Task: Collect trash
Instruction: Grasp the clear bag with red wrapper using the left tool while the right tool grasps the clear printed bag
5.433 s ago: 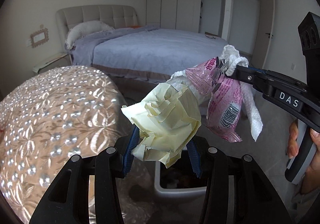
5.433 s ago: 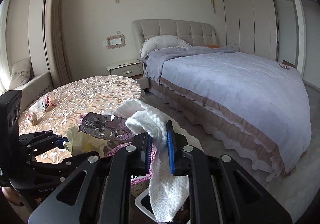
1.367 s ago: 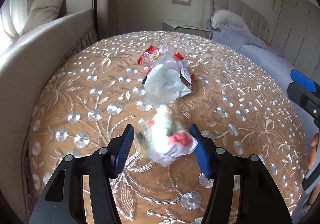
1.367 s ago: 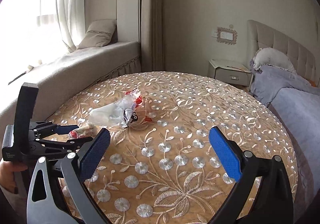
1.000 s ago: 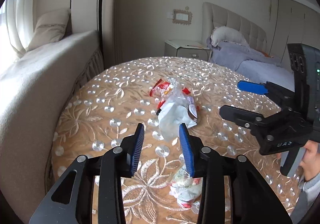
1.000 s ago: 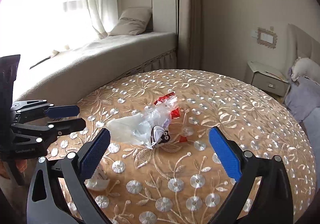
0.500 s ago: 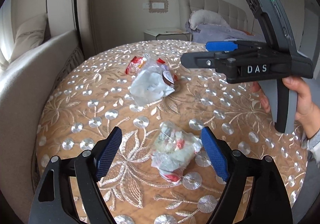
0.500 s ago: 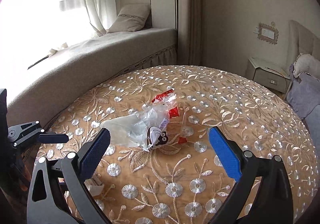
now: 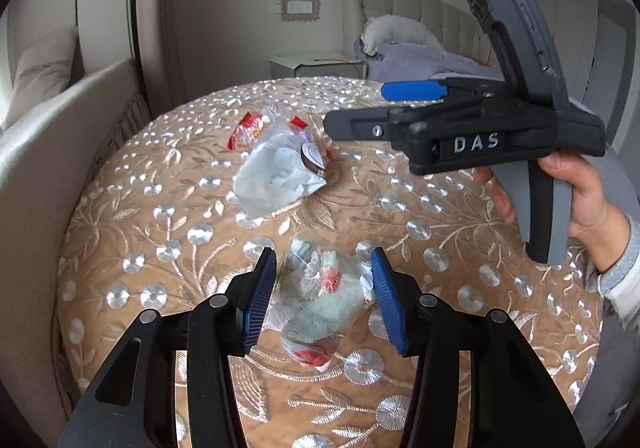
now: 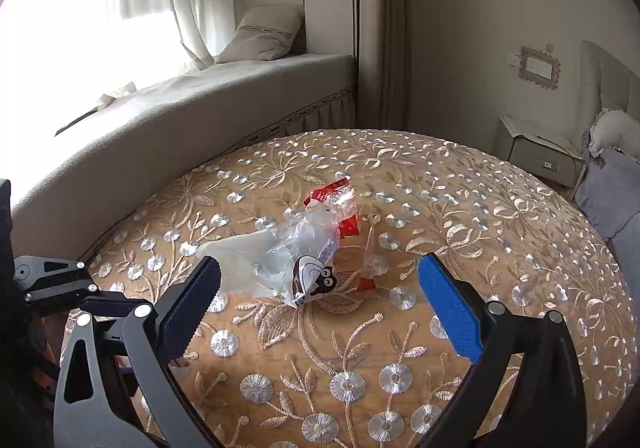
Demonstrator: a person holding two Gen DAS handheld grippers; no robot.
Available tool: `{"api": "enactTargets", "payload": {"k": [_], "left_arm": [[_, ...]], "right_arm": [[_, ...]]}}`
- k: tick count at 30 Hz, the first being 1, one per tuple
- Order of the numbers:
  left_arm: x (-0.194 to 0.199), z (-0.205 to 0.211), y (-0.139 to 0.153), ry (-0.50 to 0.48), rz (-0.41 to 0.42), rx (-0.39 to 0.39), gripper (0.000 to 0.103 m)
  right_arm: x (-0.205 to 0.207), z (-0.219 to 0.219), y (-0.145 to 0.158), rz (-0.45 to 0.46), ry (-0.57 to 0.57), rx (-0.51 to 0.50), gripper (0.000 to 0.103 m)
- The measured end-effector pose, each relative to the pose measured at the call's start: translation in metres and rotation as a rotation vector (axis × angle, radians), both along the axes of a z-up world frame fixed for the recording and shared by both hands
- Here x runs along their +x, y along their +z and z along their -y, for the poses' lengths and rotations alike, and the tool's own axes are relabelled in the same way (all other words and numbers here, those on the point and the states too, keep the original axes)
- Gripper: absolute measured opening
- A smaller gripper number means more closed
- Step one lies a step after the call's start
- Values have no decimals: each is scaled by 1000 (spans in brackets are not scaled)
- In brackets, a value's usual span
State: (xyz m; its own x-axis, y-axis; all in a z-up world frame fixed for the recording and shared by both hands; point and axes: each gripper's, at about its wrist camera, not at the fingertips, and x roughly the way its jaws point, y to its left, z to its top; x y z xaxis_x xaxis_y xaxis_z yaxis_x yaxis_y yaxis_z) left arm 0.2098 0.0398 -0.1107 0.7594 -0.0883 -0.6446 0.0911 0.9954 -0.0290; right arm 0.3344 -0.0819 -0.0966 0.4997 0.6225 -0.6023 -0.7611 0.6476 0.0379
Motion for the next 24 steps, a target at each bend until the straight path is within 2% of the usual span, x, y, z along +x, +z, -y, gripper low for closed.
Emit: {"api": "enactTargets", "payload": {"k": [4, 11, 16, 17, 19, 22, 24], "left_arm": [[0, -11, 18, 29, 47, 6, 48], [11, -28, 27, 65, 77, -7, 47], [19, -32, 24, 74, 76, -10, 47], [20, -33, 22, 75, 73, -15, 47], [22, -36, 20, 84, 72, -18, 47], [22, -40, 18, 94, 67, -26, 47], [22, -40, 17, 99, 65, -27, 47]], "right_arm": [[14, -17, -2, 2, 42, -13, 98], [57, -55, -28, -61, 121, -87, 98], [80, -70, -48, -181, 159, -90, 98], [81, -71, -50, -182, 157, -90, 95], [79, -73, -52, -191, 184, -73, 55], [72, -76, -51, -175, 201, -68, 43], [65, -77, -47, -134, 206, -71, 42]]}}
